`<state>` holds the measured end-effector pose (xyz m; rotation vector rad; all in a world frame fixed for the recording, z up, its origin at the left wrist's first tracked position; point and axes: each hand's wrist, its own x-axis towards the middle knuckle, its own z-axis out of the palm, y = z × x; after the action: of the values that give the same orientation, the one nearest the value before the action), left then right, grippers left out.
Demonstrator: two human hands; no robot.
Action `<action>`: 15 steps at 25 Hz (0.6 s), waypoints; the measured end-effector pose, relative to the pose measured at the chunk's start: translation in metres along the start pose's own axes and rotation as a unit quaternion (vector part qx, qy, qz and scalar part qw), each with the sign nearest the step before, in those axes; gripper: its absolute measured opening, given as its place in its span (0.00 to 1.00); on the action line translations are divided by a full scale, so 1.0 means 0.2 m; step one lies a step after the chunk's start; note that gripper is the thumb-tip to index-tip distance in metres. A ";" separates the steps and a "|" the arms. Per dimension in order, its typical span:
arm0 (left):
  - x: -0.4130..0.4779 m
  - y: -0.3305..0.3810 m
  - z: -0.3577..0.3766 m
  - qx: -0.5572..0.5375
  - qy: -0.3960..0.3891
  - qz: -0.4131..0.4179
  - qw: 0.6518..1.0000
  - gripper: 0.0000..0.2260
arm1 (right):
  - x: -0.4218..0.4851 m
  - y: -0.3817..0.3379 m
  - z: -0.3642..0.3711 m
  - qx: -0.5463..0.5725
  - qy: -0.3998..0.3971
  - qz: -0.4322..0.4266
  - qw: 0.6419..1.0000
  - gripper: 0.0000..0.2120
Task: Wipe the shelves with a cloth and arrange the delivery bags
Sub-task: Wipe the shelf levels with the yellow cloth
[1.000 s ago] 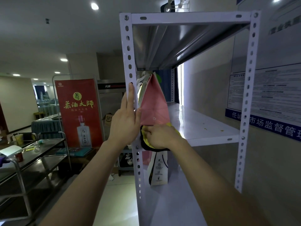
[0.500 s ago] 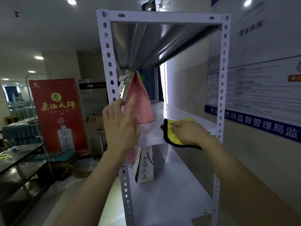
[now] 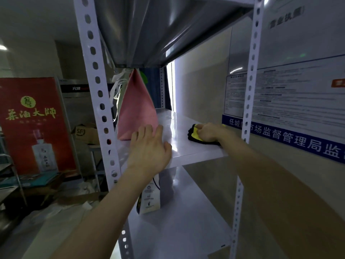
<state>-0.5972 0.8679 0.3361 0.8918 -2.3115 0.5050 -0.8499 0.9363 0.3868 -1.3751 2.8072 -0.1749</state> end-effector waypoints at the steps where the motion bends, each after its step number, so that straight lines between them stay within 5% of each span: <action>1: 0.00 0.00 0.00 0.011 -0.003 -0.001 1.000 0.29 | 0.07 -0.03 0.00 -0.003 -0.004 -0.004 1.000 0.30; 7: 0.00 0.01 0.00 0.015 -0.017 -0.008 1.000 0.30 | 0.25 -0.25 0.01 -0.039 -0.009 -0.093 0.995 0.29; 15: 0.00 -0.02 0.04 -0.027 -0.010 -0.002 1.000 0.31 | -0.25 -0.10 0.08 0.061 0.024 -0.190 0.980 0.25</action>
<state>-0.5984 0.8601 0.3304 0.8783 -2.3301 0.4323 -0.8025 0.9628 0.3701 -1.8807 2.4879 -0.3784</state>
